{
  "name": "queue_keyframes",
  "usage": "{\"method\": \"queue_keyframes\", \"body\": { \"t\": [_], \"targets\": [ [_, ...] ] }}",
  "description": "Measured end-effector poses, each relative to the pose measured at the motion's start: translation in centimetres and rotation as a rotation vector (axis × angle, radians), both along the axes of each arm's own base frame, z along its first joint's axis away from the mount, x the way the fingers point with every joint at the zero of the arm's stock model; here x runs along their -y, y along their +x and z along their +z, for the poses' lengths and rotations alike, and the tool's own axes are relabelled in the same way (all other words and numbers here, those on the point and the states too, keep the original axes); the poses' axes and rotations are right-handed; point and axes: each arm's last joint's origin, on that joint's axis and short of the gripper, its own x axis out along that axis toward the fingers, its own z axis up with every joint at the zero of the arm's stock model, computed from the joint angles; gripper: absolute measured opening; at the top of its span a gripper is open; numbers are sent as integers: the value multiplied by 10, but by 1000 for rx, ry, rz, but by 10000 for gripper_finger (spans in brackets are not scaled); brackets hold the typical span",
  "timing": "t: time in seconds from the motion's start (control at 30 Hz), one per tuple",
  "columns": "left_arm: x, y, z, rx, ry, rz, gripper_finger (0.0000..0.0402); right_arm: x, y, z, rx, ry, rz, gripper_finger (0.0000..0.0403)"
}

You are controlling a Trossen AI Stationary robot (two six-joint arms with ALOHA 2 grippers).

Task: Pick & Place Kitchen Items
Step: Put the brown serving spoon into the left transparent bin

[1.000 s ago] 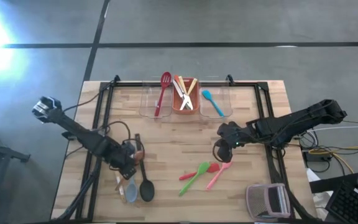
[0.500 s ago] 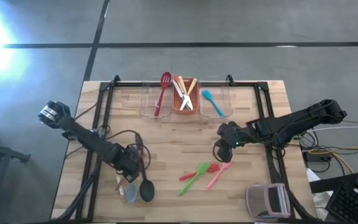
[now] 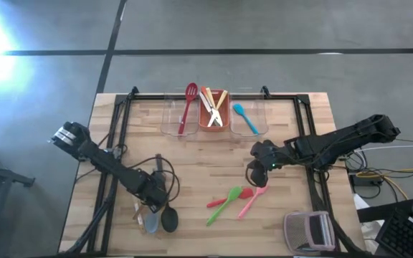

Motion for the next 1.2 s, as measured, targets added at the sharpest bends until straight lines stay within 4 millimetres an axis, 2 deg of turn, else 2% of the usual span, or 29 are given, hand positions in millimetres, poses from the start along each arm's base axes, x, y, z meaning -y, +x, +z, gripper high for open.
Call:
{"method": "queue_keyframes", "body": {
  "t": [0.2,0.33,0.47,0.67,1.0,1.2],
  "targets": [
    [0,0,-5,-9,18,2,181,0,1,1,14,1,3,8],
    [-1,1,-4,16,31,4,164,0,1,1,17,-5,11,8],
    [-1,1,-5,31,54,9,123,0,1,1,18,-6,12,8],
    [-2,1,-5,36,71,5,39,0,1,1,18,-8,14,8],
    [-3,0,-3,45,70,-8,36,0,1,1,18,-8,14,8],
    [-7,-5,10,100,68,-7,36,0,1,1,18,-8,14,8]
  ]
}}
